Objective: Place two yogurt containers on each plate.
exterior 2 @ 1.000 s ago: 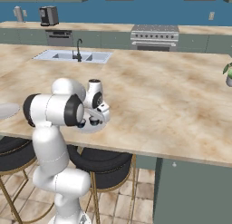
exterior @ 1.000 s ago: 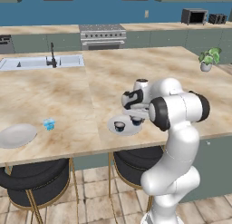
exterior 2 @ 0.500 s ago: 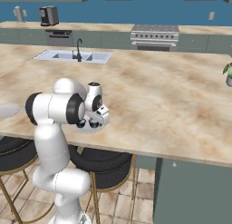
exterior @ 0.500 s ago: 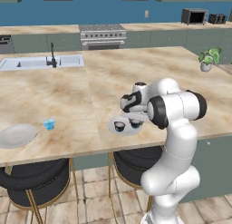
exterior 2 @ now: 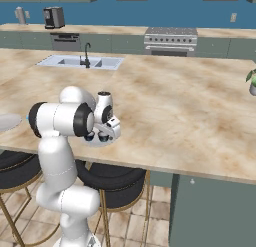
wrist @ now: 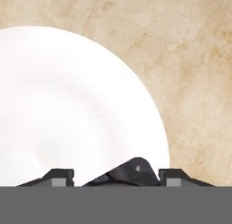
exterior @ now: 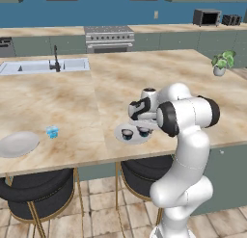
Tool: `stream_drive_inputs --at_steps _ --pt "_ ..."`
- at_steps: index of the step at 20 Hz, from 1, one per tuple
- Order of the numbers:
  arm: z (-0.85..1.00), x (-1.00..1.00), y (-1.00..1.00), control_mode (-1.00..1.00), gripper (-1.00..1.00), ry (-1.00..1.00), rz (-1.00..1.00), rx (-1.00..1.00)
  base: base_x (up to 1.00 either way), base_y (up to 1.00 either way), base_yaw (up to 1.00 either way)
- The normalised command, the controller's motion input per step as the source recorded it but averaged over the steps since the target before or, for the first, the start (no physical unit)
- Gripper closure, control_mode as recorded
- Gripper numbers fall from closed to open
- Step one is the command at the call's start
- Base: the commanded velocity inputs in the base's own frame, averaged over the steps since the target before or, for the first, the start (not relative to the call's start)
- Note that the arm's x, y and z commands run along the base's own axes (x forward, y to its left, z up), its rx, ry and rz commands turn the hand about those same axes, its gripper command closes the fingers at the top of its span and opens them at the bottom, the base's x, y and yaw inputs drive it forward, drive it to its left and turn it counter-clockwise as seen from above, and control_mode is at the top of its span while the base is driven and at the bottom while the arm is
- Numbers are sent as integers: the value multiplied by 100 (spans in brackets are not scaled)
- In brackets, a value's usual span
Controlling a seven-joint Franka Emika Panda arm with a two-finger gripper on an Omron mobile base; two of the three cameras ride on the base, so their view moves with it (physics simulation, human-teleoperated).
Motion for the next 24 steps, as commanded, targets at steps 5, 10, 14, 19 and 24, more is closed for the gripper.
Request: stream_drive_inputs --at_steps 5,10,14,19,24 --pt "0 0 0 -100 -100 0 0 0 0 0 0" --pt "16 0 0 -100 -100 0 0 0 0 0 0" --pt "53 0 0 -100 -100 0 0 0 0 0 0" --pt "59 -29 -7 -100 -100 0 1 0 0 0 0" --pt "42 -62 -8 -100 -100 0 10 0 0 0 0"
